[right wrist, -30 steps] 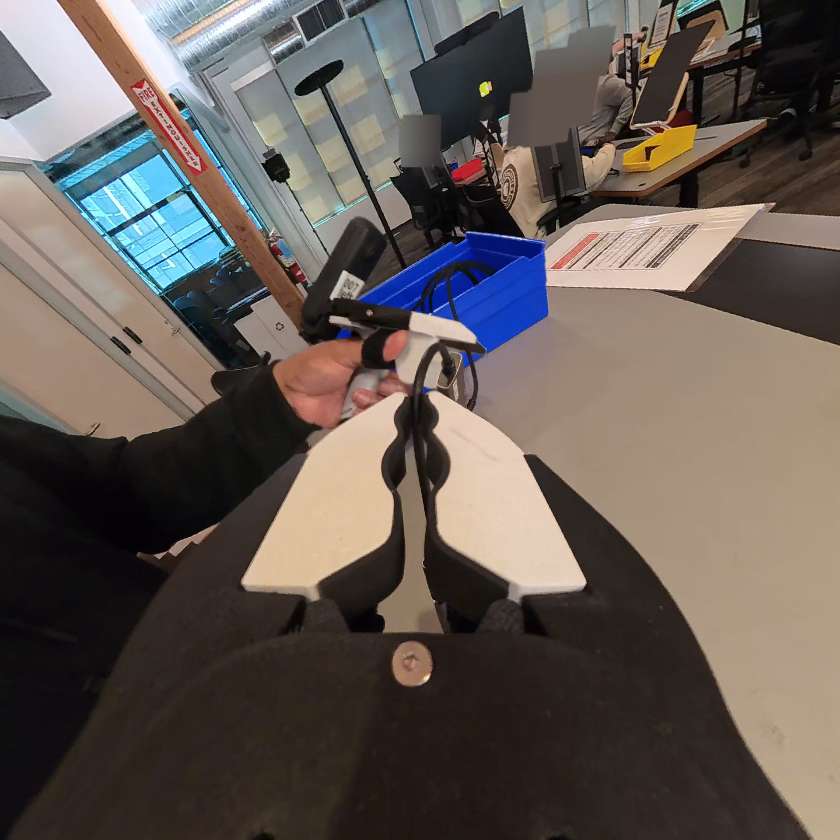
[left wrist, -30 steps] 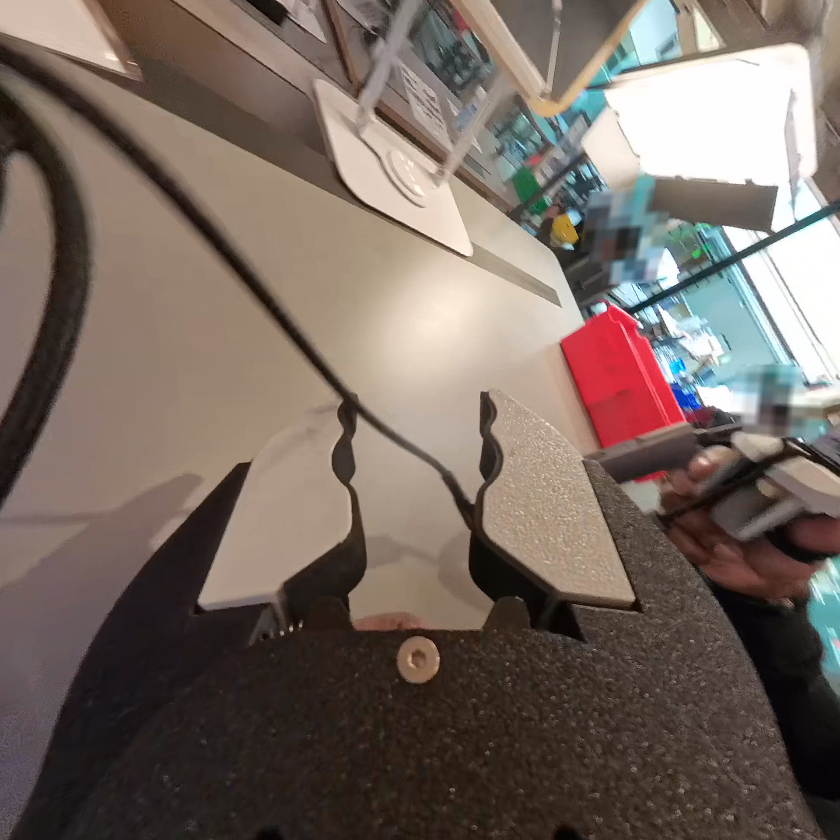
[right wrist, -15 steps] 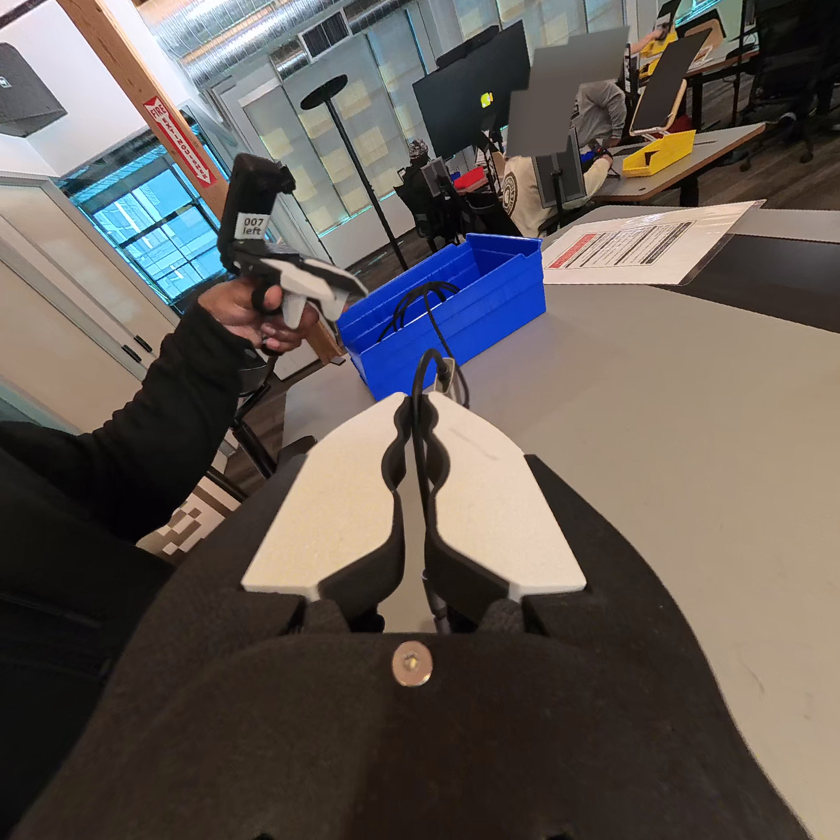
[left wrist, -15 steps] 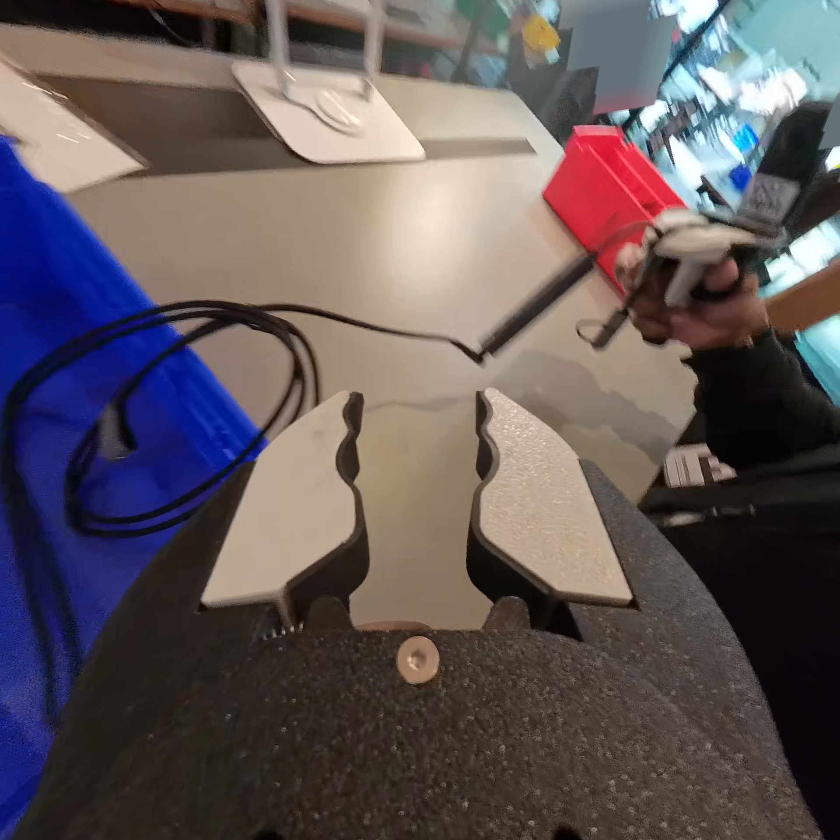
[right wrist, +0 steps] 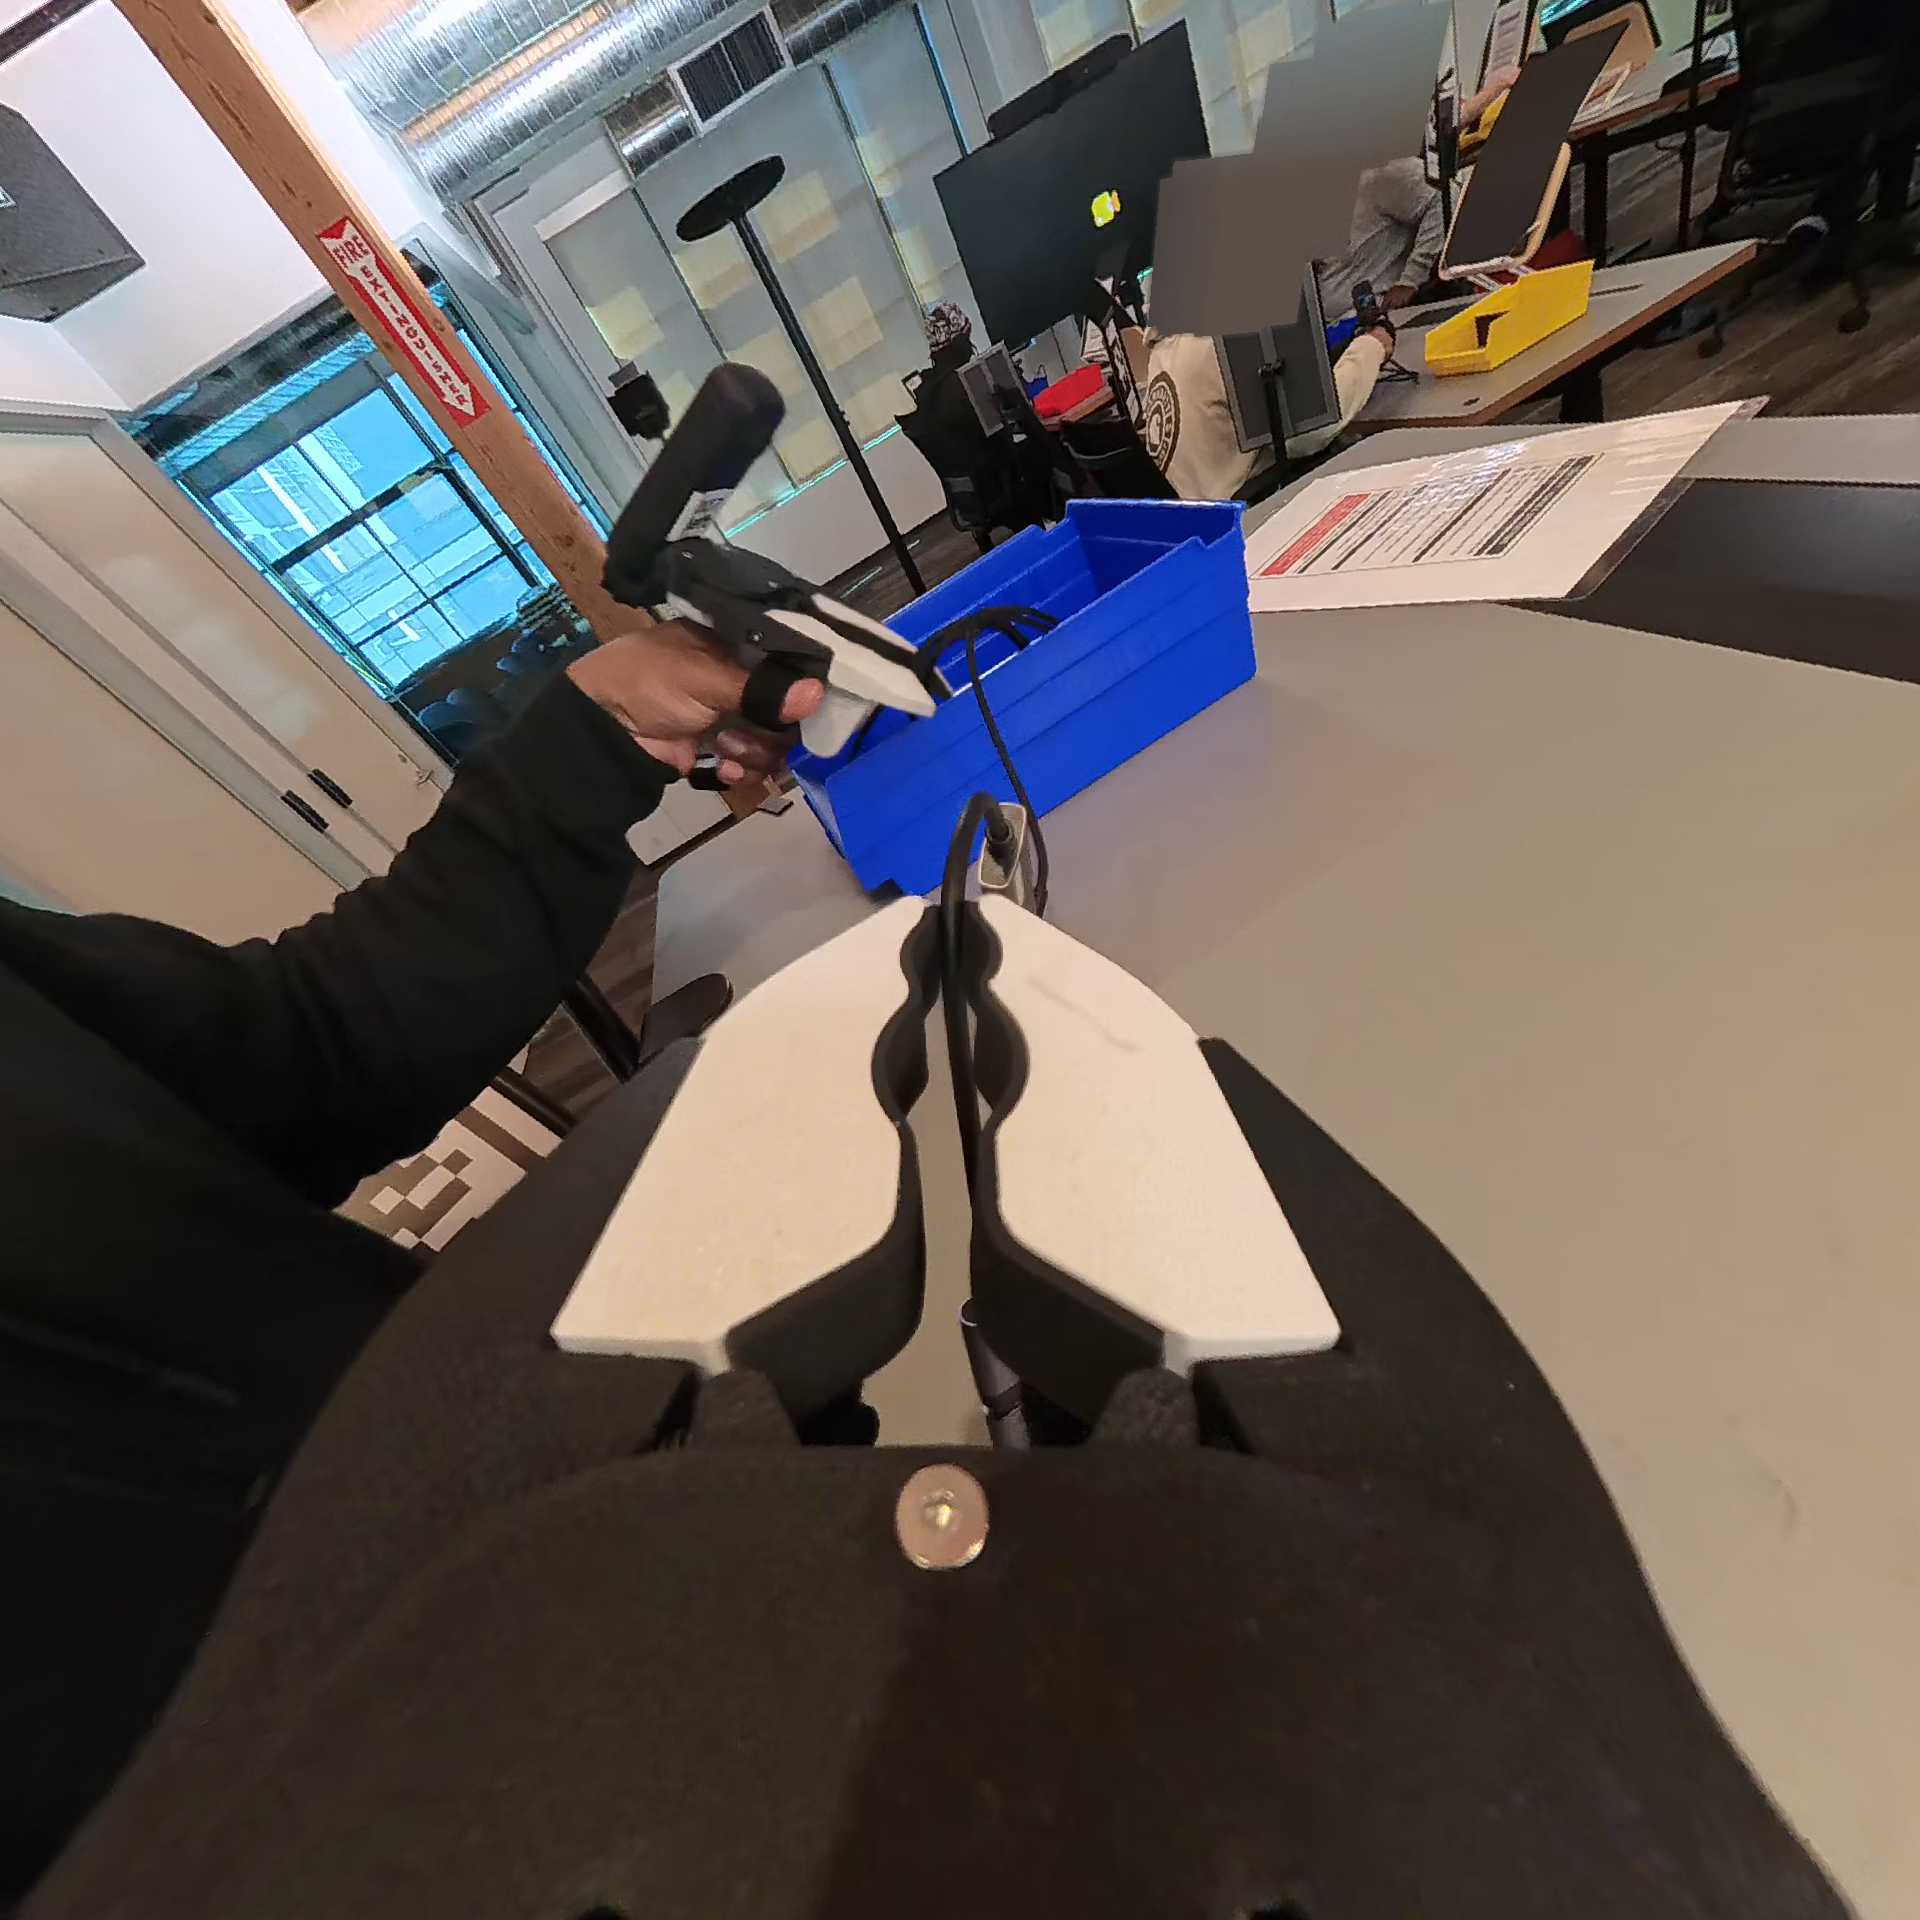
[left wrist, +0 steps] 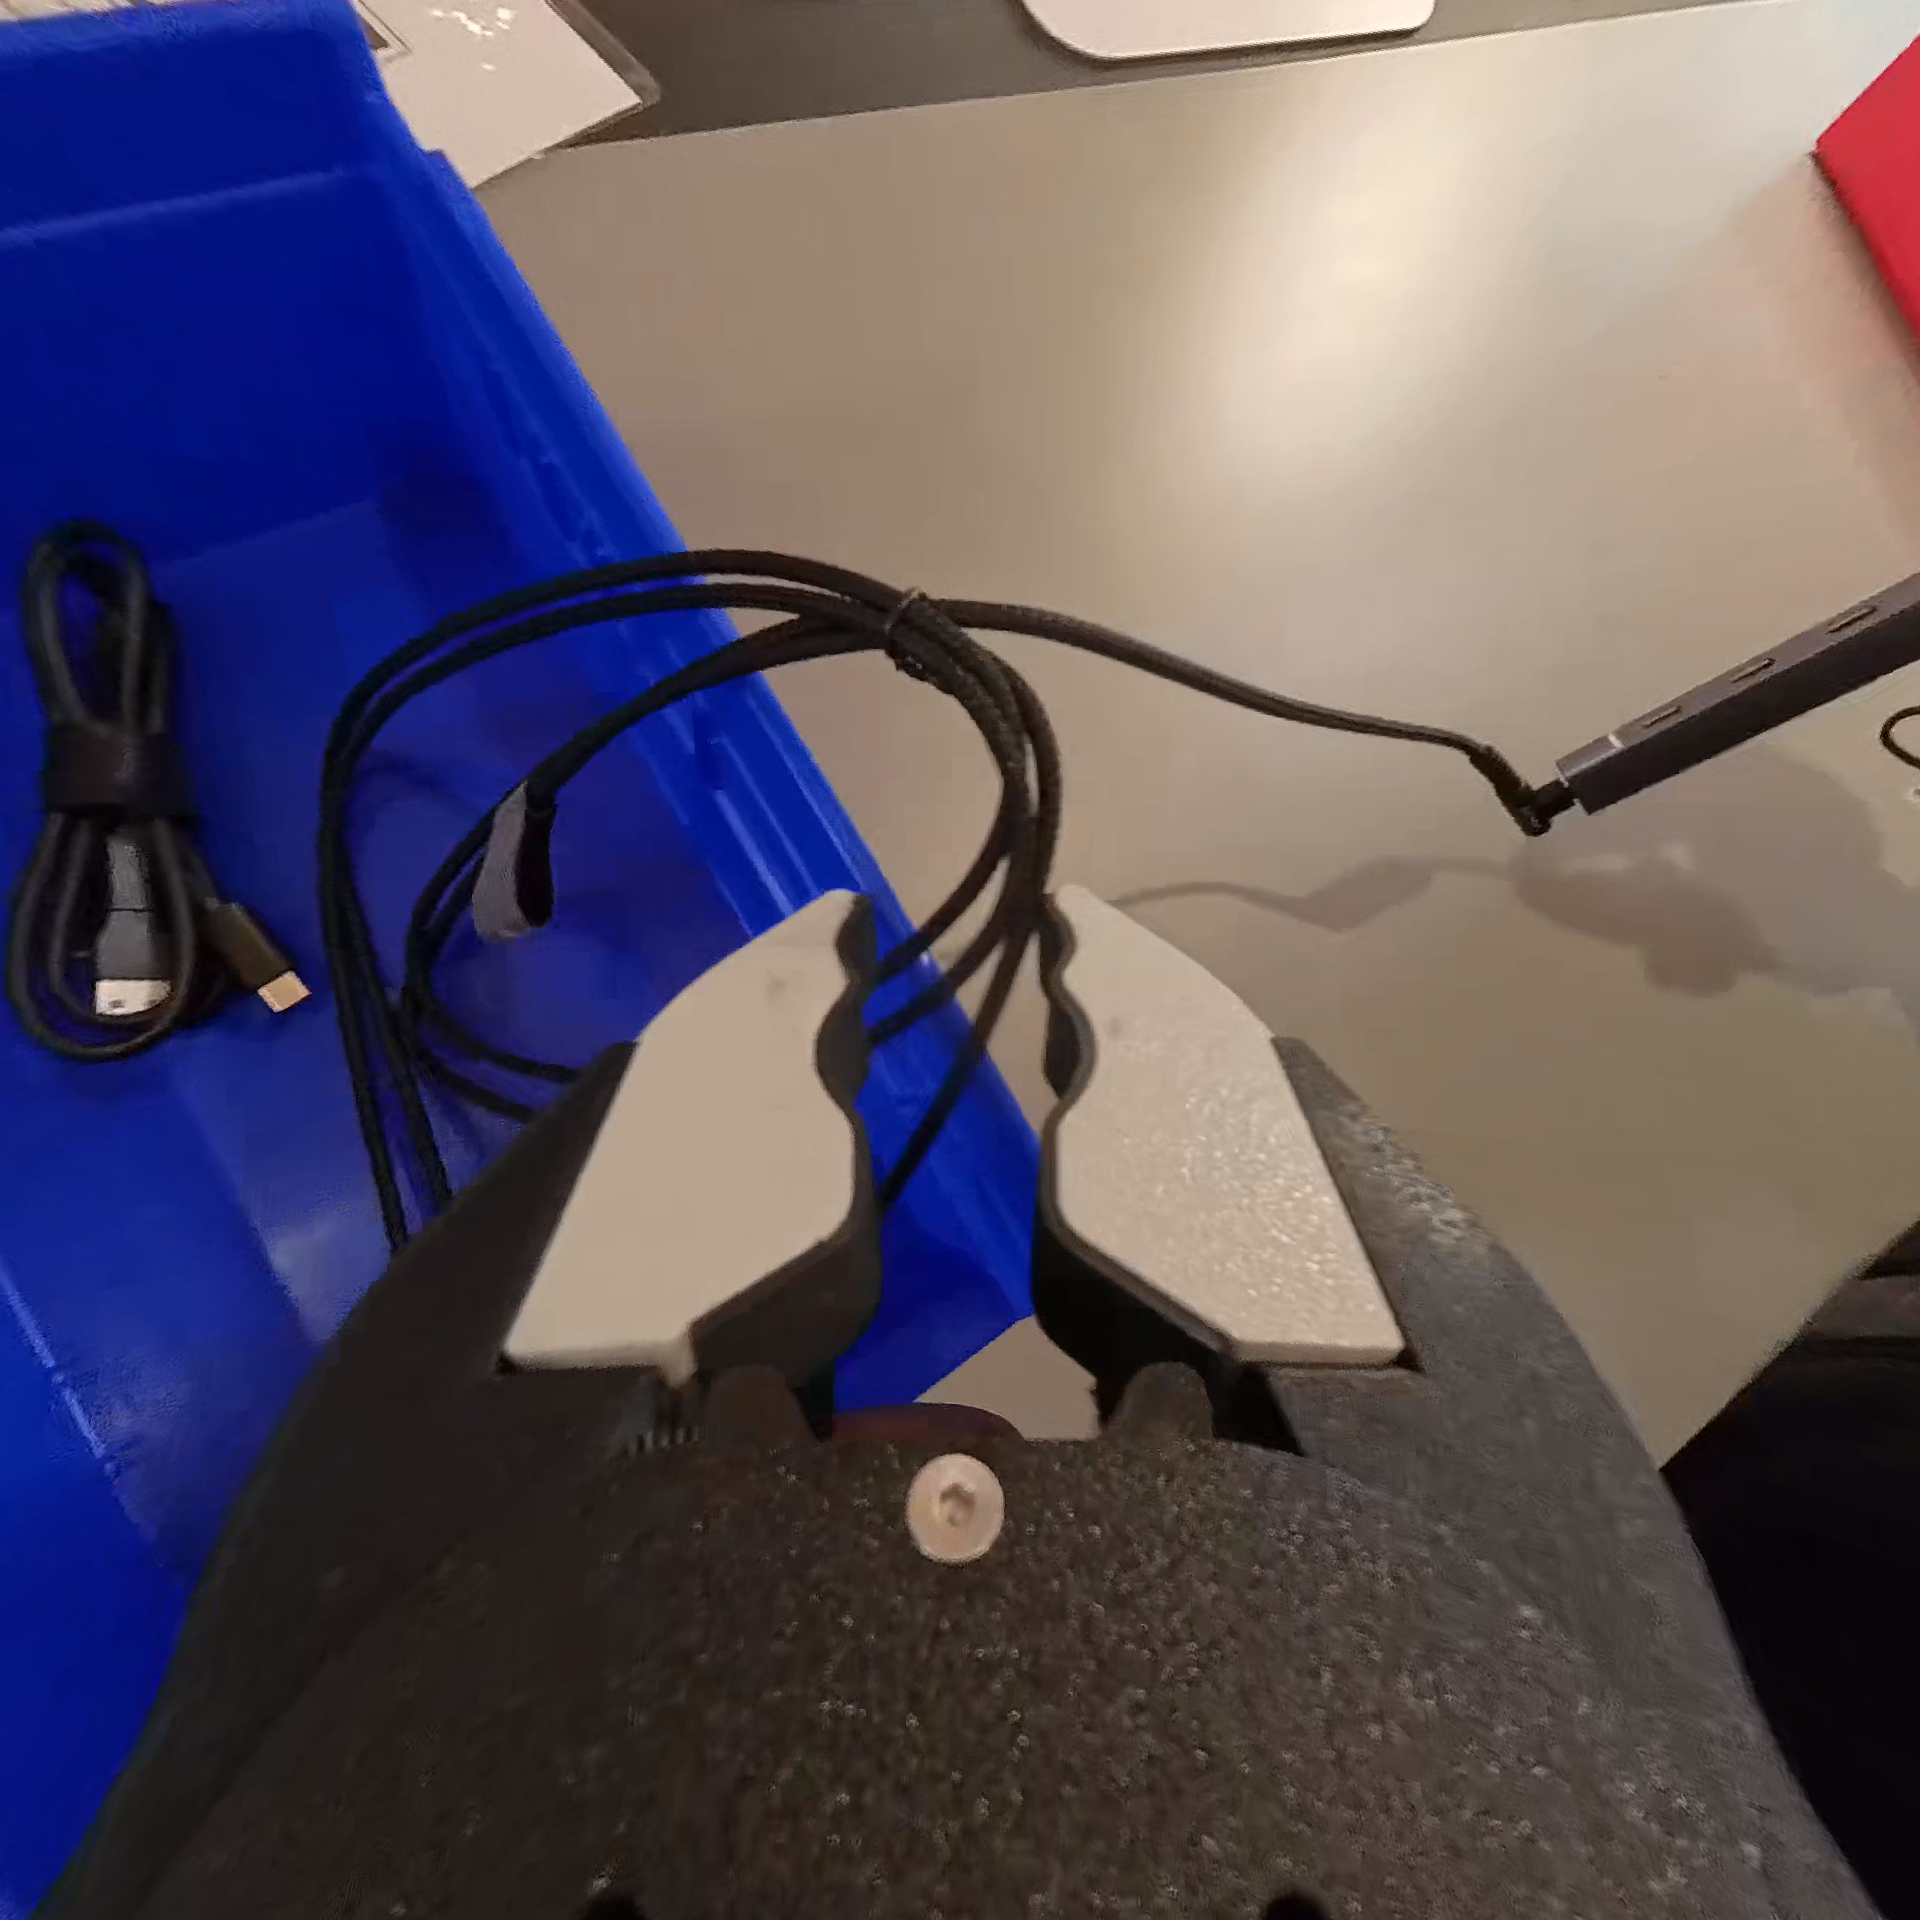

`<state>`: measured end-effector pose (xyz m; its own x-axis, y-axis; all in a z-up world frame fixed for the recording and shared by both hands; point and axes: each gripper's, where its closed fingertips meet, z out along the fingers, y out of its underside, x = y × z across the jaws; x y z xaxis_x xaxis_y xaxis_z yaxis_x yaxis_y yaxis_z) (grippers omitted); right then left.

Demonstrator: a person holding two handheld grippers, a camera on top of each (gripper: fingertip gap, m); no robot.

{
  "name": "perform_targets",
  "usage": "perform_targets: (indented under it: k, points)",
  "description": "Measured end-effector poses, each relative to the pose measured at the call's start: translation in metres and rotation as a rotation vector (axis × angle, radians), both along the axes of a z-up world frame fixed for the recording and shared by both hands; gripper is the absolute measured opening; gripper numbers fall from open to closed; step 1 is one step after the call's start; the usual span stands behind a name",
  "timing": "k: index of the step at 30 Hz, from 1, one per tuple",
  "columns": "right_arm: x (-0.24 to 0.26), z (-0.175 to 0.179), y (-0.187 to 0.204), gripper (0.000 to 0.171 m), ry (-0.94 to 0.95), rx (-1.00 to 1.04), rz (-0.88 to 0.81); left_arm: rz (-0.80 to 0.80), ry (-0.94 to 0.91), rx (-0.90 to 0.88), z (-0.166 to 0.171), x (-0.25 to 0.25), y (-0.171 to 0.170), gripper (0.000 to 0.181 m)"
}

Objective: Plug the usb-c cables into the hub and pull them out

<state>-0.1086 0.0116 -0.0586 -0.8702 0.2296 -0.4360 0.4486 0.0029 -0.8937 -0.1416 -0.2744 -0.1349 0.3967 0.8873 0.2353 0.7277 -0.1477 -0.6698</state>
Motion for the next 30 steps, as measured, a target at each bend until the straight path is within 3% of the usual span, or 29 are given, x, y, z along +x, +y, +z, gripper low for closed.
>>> perform_targets:
  k: [1,6,10,15,25,30]
  points:
    - [0.001,-0.002,0.000,0.003,-0.001,0.004,-0.002,-0.007,0.020,0.008,0.004,0.004,0.000,0.020]
    - [0.002,-0.006,-0.001,0.003,-0.013,0.001,-0.001,0.026,0.166,0.029,0.037,0.018,-0.017,0.012]
    - [0.002,-0.004,-0.008,0.003,-0.006,-0.013,0.010,0.057,0.348,0.069,0.087,0.021,-0.030,0.007]
    - [0.003,-0.001,-0.015,0.003,0.007,-0.026,0.020,0.058,0.514,0.047,0.133,0.024,-0.026,0.007]
    - [-0.002,-0.008,0.014,0.003,-0.006,-0.029,-0.071,-0.118,0.772,0.033,0.204,0.030,0.057,0.007]
    - [-0.006,-0.018,0.040,0.003,-0.021,-0.018,-0.149,-0.242,0.762,0.065,0.201,0.023,0.110,0.007]
